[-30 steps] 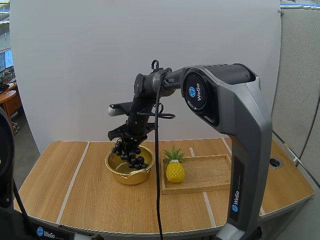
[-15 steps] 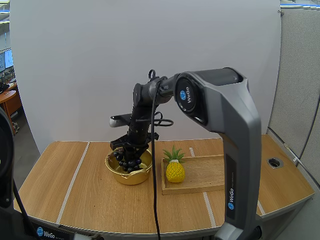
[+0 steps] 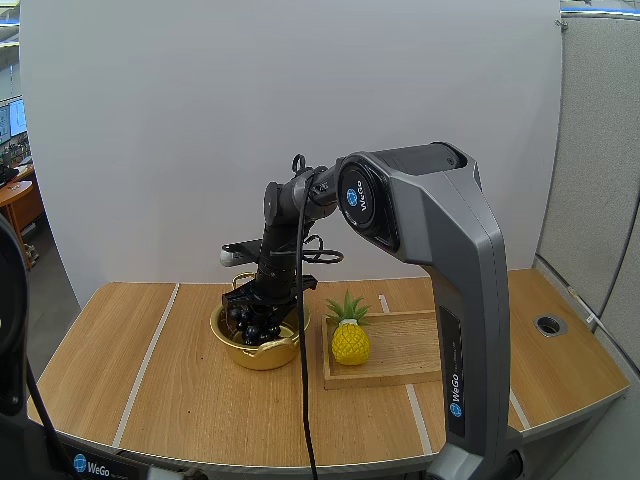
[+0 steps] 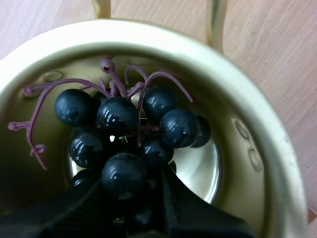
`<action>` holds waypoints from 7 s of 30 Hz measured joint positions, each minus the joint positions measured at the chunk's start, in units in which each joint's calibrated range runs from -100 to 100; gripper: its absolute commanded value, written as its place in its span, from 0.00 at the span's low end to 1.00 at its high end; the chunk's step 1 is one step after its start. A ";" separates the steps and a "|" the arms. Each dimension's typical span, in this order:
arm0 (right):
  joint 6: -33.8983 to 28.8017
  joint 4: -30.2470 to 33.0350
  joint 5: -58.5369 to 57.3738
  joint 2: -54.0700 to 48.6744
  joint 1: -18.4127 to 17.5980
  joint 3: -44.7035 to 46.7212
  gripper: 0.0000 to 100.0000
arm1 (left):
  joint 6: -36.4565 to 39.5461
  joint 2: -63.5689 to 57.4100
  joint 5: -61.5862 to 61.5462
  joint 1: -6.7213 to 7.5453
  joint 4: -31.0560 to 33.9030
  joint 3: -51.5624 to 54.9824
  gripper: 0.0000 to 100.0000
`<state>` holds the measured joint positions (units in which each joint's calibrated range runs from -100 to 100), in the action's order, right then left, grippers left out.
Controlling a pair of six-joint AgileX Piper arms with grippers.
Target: Open the pot, put the grape inside, and close it
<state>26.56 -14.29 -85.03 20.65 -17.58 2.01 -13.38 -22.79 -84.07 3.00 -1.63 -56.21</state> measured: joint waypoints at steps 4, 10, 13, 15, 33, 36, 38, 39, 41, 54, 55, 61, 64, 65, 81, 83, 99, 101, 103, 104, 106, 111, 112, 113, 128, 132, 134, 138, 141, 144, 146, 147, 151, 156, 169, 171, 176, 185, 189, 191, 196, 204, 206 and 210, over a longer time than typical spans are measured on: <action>0.00 -0.13 -0.44 0.00 0.00 -0.45 0.93 | 0.00 0.00 0.00 0.00 0.00 0.00 0.00; -0.49 -0.13 -2.66 0.00 0.00 -2.48 1.00 | 0.00 0.00 0.00 0.00 0.00 0.00 0.00; -0.88 -0.03 -3.69 0.00 0.00 -3.45 1.00 | 0.00 0.00 0.00 0.00 0.00 0.00 0.00; -1.11 -0.03 -4.57 0.00 0.00 -4.34 1.00 | 0.00 0.00 0.00 0.00 0.00 0.00 0.00; -1.71 -0.38 -13.24 -17.18 0.00 -6.22 1.00 | 0.00 0.00 0.00 0.00 0.00 0.00 0.00; -1.82 -0.38 -13.63 -23.34 0.00 -6.22 1.00 | 0.00 0.00 0.00 0.00 0.00 0.00 0.00; -1.82 -0.38 -13.77 -25.68 0.00 -6.22 1.00 | 0.00 0.00 0.00 0.00 0.00 0.00 0.00; -1.91 -0.38 -13.97 -26.83 0.00 -6.22 1.00 | 0.00 0.00 0.00 0.00 0.00 0.00 0.00; -2.02 -0.38 -14.14 -30.15 0.00 -6.22 1.00 | 0.00 0.00 0.00 0.00 0.00 0.00 0.00; -3.27 -0.26 -14.96 -50.03 0.00 5.98 1.00 | 0.00 0.00 0.00 0.00 0.00 0.00 0.00; -3.27 -0.26 -14.96 -53.13 0.00 7.82 1.00 | 0.00 0.00 0.00 0.00 0.00 0.00 0.00; -5.79 5.56 -14.97 -65.99 0.00 17.81 1.00 | 0.00 0.00 0.00 0.00 0.00 0.00 0.00; -6.19 6.43 -14.97 -68.72 0.00 19.62 1.00 | 0.00 0.00 0.00 0.00 0.00 0.00 0.00; -6.41 6.48 -14.97 -69.86 0.00 20.23 1.00 | 0.00 0.00 0.00 0.00 0.00 0.00 0.00; -7.27 6.60 -14.97 -90.93 0.00 32.76 1.00 | 0.00 0.00 0.00 0.00 0.00 0.00 0.00; -7.39 6.60 -14.97 -91.68 0.00 33.78 1.00 | 0.00 0.00 0.00 0.00 0.00 0.00 0.00; -8.21 4.56 -14.97 -95.84 0.00 43.05 0.00 | 0.00 0.00 0.00 0.00 0.00 0.00 0.00; -8.21 4.66 -14.97 -95.84 0.00 43.05 0.00 | 0.00 0.00 0.00 0.00 0.00 0.00 0.00; -8.21 4.66 -14.97 -95.84 0.00 43.05 0.00 | 0.00 0.00 0.00 0.00 0.00 0.00 0.00; -8.21 4.55 -14.97 -95.84 0.00 43.05 0.00 | 0.00 0.00 0.00 0.00 0.00 0.00 0.00; -8.21 4.55 -14.97 -95.84 0.00 43.05 0.00 | 0.00 0.00 0.00 0.00 0.00 0.00 0.00; -8.21 4.81 -14.97 -95.84 0.00 43.05 0.00 | 0.00 0.00 0.00 0.00 0.00 0.00 0.00; -8.21 4.78 -14.97 -95.84 0.00 43.05 0.00 | 0.00 0.00 0.00 0.00 0.00 0.00 0.00; -8.21 4.88 -14.97 -95.84 0.00 43.05 0.00 | 0.00 0.00 0.00 0.00 0.00 0.00 0.00; -8.21 6.07 -14.97 -95.84 0.00 43.05 0.00 | 0.09 0.00 0.00 0.00 0.00 0.00 0.00; -8.21 6.07 -14.97 -95.84 0.09 43.05 0.00 | 0.09 0.00 0.00 0.00 0.00 0.00 0.00; -8.21 6.07 -14.97 -95.84 0.09 43.05 0.00 | 0.09 0.00 0.00 0.00 0.00 0.00 0.00; -8.21 6.07 -14.97 -95.84 0.34 43.05 0.00 | 0.09 0.00 0.00 0.00 0.00 0.00 0.00; -8.21 6.17 -14.97 -97.39 1.35 43.05 0.00 | 0.09 0.00 -0.79 0.00 0.00 0.00 0.00; -8.21 6.17 -14.97 -99.07 1.77 43.05 0.00 | 0.19 0.00 -7.35 0.00 0.00 0.00 0.00; -8.21 6.17 -14.97 -99.55 2.02 43.05 0.00 | 0.19 0.00 -9.78 0.00 0.00 0.00 0.00; -8.21 6.17 -14.97 -99.55 2.02 43.05 0.00 | 0.19 0.00 -10.60 0.00 0.00 0.00 0.00; -8.21 6.17 -14.97 -99.68 2.02 43.05 0.00 | -0.11 0.00 -15.93 0.00 0.00 0.00 0.00; -8.21 6.17 -14.97 -99.68 2.02 43.05 0.00 | -0.77 0.26 -15.93 0.00 0.00 0.00 0.00; -8.21 6.17 -14.97 -99.68 2.02 43.05 0.00 | -1.60 -0.88 -15.93 0.00 0.10 13.82 0.00; -8.21 6.17 -14.97 -99.68 2.02 43.05 0.00 | -1.80 -1.57 -15.93 0.00 0.10 16.74 0.00; -8.21 6.17 -14.97 -99.68 2.02 43.05 0.00 | -1.89 -3.19 -15.93 0.00 0.21 24.61 0.00; -8.21 6.17 -14.97 -99.68 2.41 43.05 0.00 | -2.09 -3.99 -15.93 0.00 -0.30 43.64 0.00; -8.21 6.17 -14.97 -99.68 2.51 43.05 0.00 | -3.31 -3.87 -15.93 0.00 -3.19 51.82 0.00; -8.21 6.17 -14.97 -99.68 2.51 43.05 0.00 | -3.89 -3.70 -15.93 0.00 -5.26 57.10 0.00; -8.21 6.17 -14.97 -99.68 2.51 43.05 0.00 | -5.54 -3.02 -15.93 0.00 -6.53 66.88 0.00; -8.21 6.17 -14.97 -99.68 2.51 43.05 0.00 | -6.36 3.73 -13.07 0.00 -6.63 73.97 0.00; -8.21 6.17 -14.97 -99.68 2.51 43.05 0.00 | -6.39 6.24 -11.59 0.00 -6.88 74.13 0.00; -8.21 6.17 -14.97 -99.68 2.51 43.05 0.00 | -7.43 9.45 -9.93 0.00 -8.83 74.25 0.00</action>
<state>18.35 -8.12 -100.00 -79.04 -15.07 45.07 -20.81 -13.34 -94.00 3.00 -10.46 18.04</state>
